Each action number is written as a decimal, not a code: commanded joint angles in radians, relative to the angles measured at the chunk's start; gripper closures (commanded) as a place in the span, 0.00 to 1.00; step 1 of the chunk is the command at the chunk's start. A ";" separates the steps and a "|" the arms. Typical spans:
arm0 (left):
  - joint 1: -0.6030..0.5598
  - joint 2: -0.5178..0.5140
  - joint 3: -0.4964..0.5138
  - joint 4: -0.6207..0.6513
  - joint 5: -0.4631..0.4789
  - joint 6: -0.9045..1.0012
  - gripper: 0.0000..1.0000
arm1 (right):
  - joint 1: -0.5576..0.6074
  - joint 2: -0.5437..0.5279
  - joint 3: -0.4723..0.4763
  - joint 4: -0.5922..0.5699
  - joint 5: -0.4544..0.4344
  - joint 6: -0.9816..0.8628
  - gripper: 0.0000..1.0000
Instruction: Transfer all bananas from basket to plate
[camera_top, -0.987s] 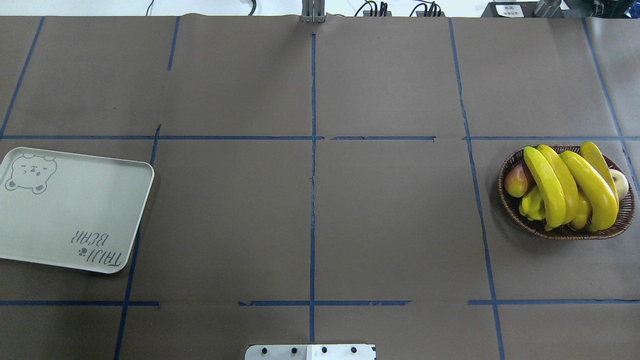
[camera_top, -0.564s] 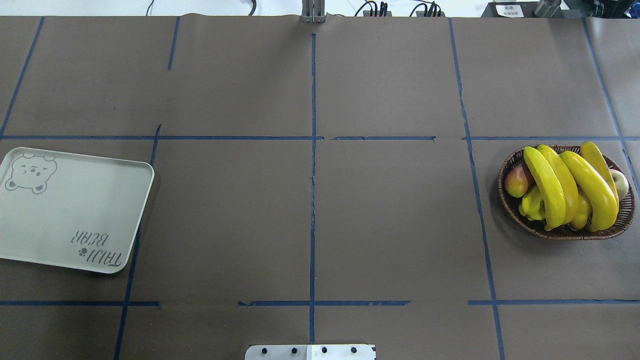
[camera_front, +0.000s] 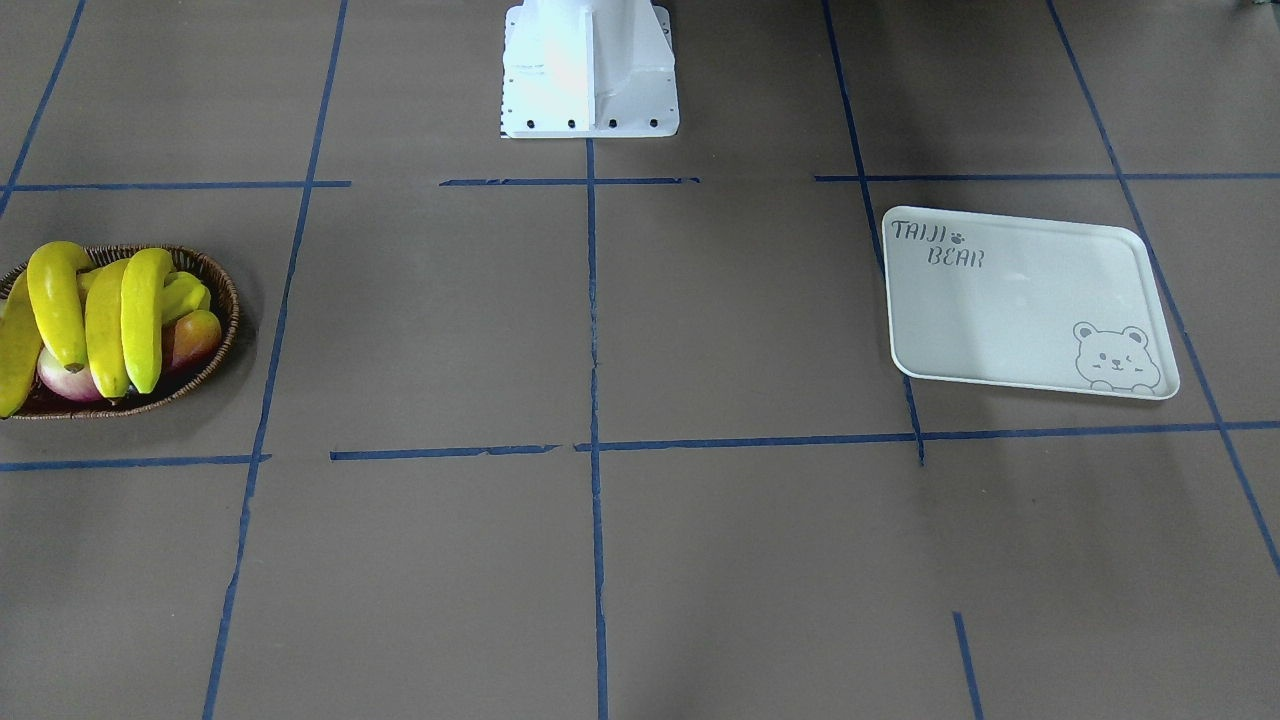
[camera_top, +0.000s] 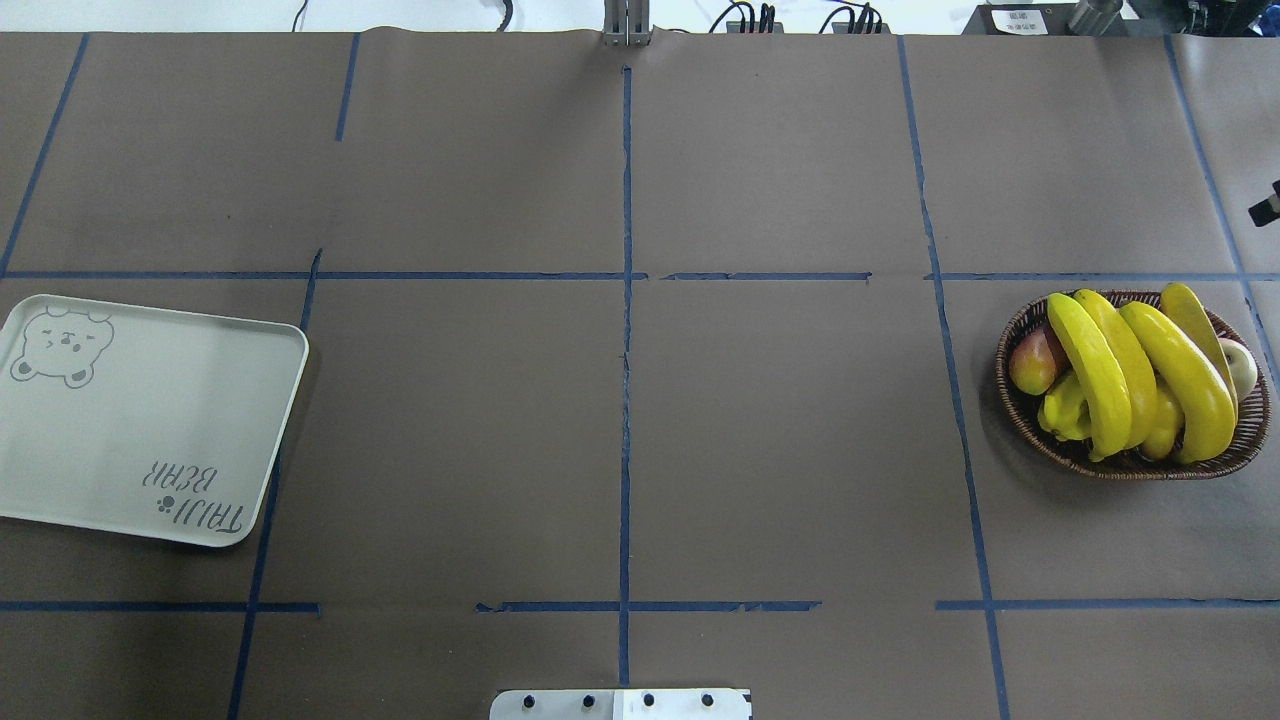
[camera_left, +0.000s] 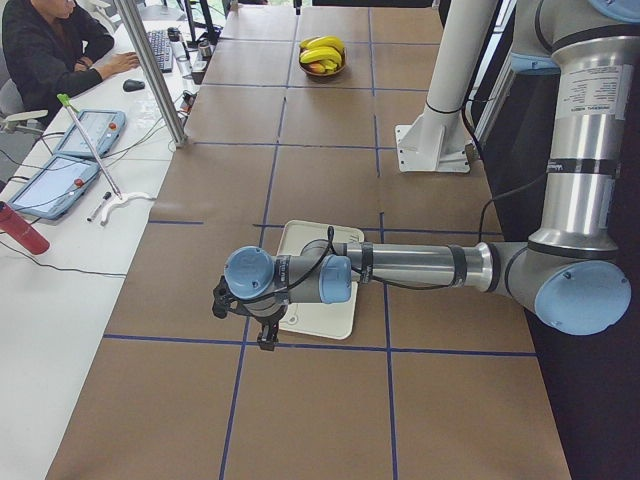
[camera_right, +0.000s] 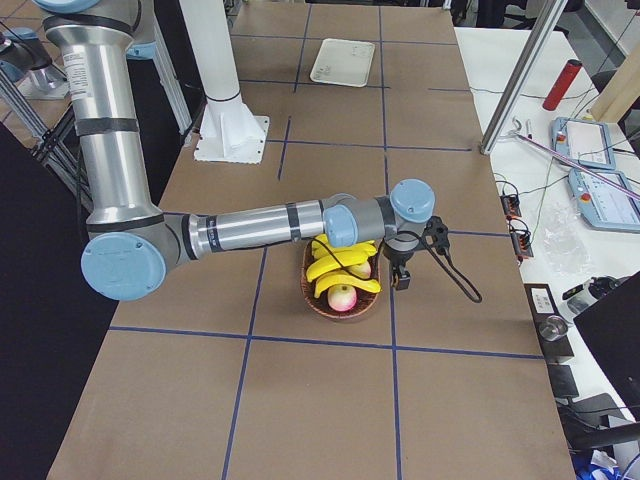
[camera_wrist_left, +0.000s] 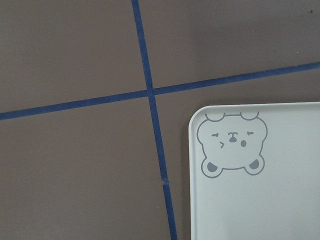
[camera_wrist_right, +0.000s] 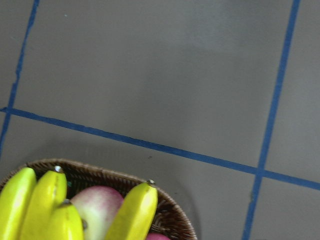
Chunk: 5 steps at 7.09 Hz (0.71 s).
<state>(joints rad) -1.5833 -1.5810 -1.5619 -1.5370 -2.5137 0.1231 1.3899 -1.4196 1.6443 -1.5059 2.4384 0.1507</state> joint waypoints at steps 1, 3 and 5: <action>0.000 0.007 0.012 -0.035 -0.007 -0.017 0.00 | -0.139 0.079 0.070 0.000 -0.068 0.238 0.00; 0.000 0.009 0.034 -0.066 -0.008 -0.025 0.00 | -0.299 0.077 0.182 -0.013 -0.302 0.387 0.00; 0.000 0.010 0.034 -0.066 -0.008 -0.025 0.00 | -0.392 0.070 0.195 -0.086 -0.389 0.476 0.00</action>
<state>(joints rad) -1.5831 -1.5722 -1.5291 -1.6012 -2.5218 0.0985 1.0607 -1.3482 1.8261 -1.5398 2.1103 0.5741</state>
